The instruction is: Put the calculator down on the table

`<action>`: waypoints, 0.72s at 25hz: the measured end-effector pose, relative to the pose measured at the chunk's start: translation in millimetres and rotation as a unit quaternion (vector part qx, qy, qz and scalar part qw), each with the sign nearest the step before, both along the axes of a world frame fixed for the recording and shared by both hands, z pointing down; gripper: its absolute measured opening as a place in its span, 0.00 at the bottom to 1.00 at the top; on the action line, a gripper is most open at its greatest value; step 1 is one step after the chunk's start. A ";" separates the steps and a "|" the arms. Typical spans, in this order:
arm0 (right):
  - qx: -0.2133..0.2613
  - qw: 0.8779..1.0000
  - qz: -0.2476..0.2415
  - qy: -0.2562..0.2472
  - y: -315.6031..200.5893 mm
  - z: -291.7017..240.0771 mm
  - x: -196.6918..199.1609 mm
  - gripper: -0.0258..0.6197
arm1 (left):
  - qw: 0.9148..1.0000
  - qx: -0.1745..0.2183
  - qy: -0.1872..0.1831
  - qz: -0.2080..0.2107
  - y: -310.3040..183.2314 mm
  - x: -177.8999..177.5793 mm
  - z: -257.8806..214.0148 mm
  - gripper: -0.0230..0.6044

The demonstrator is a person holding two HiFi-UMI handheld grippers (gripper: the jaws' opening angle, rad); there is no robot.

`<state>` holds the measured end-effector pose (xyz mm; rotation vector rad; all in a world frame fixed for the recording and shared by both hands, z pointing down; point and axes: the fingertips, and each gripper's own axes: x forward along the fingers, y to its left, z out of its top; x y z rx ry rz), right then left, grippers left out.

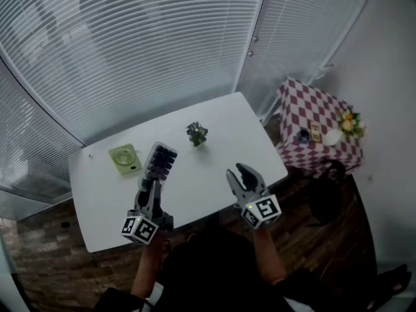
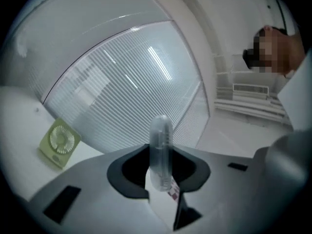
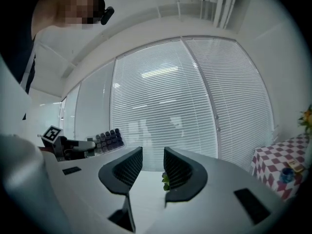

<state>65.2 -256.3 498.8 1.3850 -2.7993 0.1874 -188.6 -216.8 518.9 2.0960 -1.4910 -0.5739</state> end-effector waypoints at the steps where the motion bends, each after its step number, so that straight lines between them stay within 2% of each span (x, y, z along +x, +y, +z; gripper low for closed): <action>1: -0.001 1.000 0.001 0.000 -1.1 0.9 0.8 0.24 | 0.999 -0.009 0.036 -0.001 -2.1 -1.8 3.2 0.20; 3: -0.004 1.000 0.002 -0.001 -2.3 2.2 2.6 0.24 | 0.994 -0.036 0.104 -0.010 -5.0 -5.2 10.3 0.20; 4: -0.006 1.000 0.002 -0.004 -2.3 2.7 3.5 0.24 | 0.989 -0.052 0.141 -0.016 -5.4 -6.9 14.7 0.20; 5: -0.009 1.000 0.002 -0.008 -2.3 3.2 4.3 0.24 | 0.980 -0.064 0.187 -0.019 -5.8 -7.7 19.2 0.20; 7: -0.009 1.000 0.004 -0.008 -3.0 3.4 5.6 0.24 | 0.955 -0.070 0.287 -0.012 -7.9 -7.0 24.3 0.20; 9: -0.008 1.000 0.004 -0.005 -3.1 4.2 6.0 0.24 | 0.933 -0.068 0.353 -0.001 -10.0 -6.3 25.8 0.20; 16: -0.011 1.000 0.005 -0.005 -1.4 6.4 6.7 0.24 | 0.905 -0.104 0.413 0.001 -14.1 1.6 37.4 0.20; 18: -0.013 1.000 0.007 -0.005 -1.1 6.8 8.4 0.24 | 0.903 -0.113 0.414 0.007 -15.5 6.7 40.1 0.19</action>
